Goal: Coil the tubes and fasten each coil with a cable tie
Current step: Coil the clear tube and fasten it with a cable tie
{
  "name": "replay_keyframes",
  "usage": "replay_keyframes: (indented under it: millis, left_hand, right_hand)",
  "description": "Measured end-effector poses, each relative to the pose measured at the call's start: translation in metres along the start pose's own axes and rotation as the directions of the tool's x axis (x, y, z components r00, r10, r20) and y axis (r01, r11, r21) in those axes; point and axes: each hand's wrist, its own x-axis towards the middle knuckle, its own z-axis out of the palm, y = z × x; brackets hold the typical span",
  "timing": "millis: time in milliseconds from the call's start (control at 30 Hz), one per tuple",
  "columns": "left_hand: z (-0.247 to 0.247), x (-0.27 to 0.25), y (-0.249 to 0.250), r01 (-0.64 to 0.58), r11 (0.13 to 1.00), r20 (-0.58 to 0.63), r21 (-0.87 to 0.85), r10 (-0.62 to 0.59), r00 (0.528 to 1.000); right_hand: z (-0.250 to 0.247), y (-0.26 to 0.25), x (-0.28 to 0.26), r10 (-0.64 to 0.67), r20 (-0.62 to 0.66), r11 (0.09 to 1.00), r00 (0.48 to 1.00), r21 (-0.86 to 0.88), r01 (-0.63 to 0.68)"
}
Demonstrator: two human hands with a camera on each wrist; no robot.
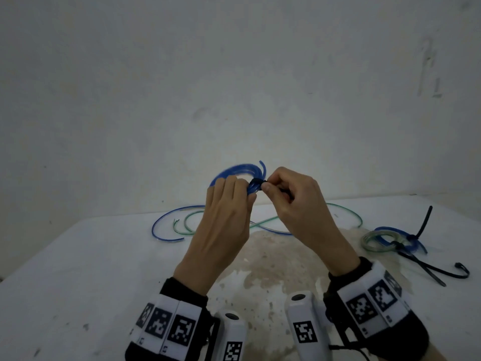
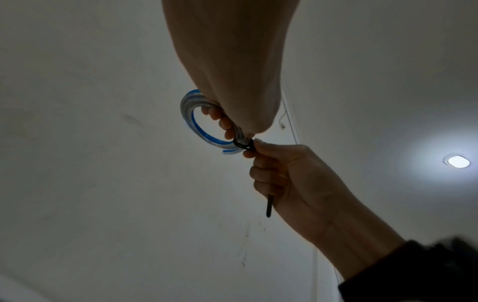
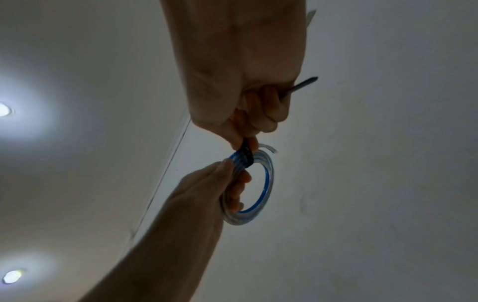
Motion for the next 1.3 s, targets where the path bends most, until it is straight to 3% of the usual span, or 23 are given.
replay_keyframes:
  millis: [167,233,333,400,467,500,600,700,800,900,1133,1233,1300]
  left_hand:
    - [0.005,-0.004,-0.004,0.045,0.995,0.068,-0.089,-0.039,0.997]
    - [0.003,-0.004,-0.003,0.137,0.971,0.1,-0.194,-0.119,0.988]
    - [0.0,0.001,0.006,0.336,0.848,0.202,-0.411,-0.275,0.94]
    - [-0.001,0.004,0.01,0.43,0.757,0.244,-0.492,-0.354,0.903]
    - [0.001,0.005,0.01,0.534,0.624,0.308,-0.57,-0.44,0.843]
    - [0.002,0.005,0.009,0.594,0.518,0.358,-0.616,-0.487,0.796]
    - [0.003,0.002,0.005,0.693,0.153,0.533,-0.704,-0.531,0.658]
    - [0.004,-0.001,0.007,0.713,-0.026,0.631,-0.7,-0.489,0.602]
    - [0.004,-0.001,0.009,0.724,-0.142,0.696,-0.675,-0.449,0.56]
    - [0.004,-0.001,0.013,0.743,-0.107,0.704,-0.661,-0.433,0.563]
    - [-0.004,-0.005,0.041,0.759,0.019,0.691,-0.651,-0.4,0.602]
    - [-0.014,-0.021,0.048,0.795,0.195,0.691,-0.575,-0.405,0.599]
    - [-0.024,-0.038,0.048,0.797,0.38,0.712,-0.468,-0.371,0.596]
  right_hand:
    - [0.005,0.014,0.001,-0.046,0.005,0.997,0.999,0.056,0.046]
    - [0.004,0.018,0.002,-0.067,0.029,0.996,0.997,0.06,0.065]
    - [0.006,0.024,0.001,0.007,0.066,1.0,0.998,-0.005,-0.007]
    - [0.008,0.025,0.001,0.147,0.191,0.983,0.97,0.077,-0.164]
    - [0.005,0.027,0.002,0.222,0.329,0.894,0.918,0.308,-0.327]
    - [0.002,0.029,0.002,0.235,0.363,0.843,0.902,0.385,-0.375]
    - [-0.01,0.034,0.003,0.266,0.456,0.816,0.849,0.362,-0.45]
    - [-0.018,0.035,0.002,0.245,0.478,0.885,0.844,0.246,-0.396]
    - [-0.027,0.032,0.001,0.23,0.535,0.911,0.813,0.175,-0.373]
    - [-0.037,0.03,-0.004,0.239,0.583,0.901,0.777,0.165,-0.401]
    - [-0.07,0.035,-0.015,0.283,0.577,0.877,0.766,0.168,-0.451]
    - [-0.088,0.049,-0.022,0.387,0.517,0.839,0.763,0.147,-0.524]
    - [-0.103,0.068,-0.026,0.498,0.421,0.791,0.758,0.135,-0.596]
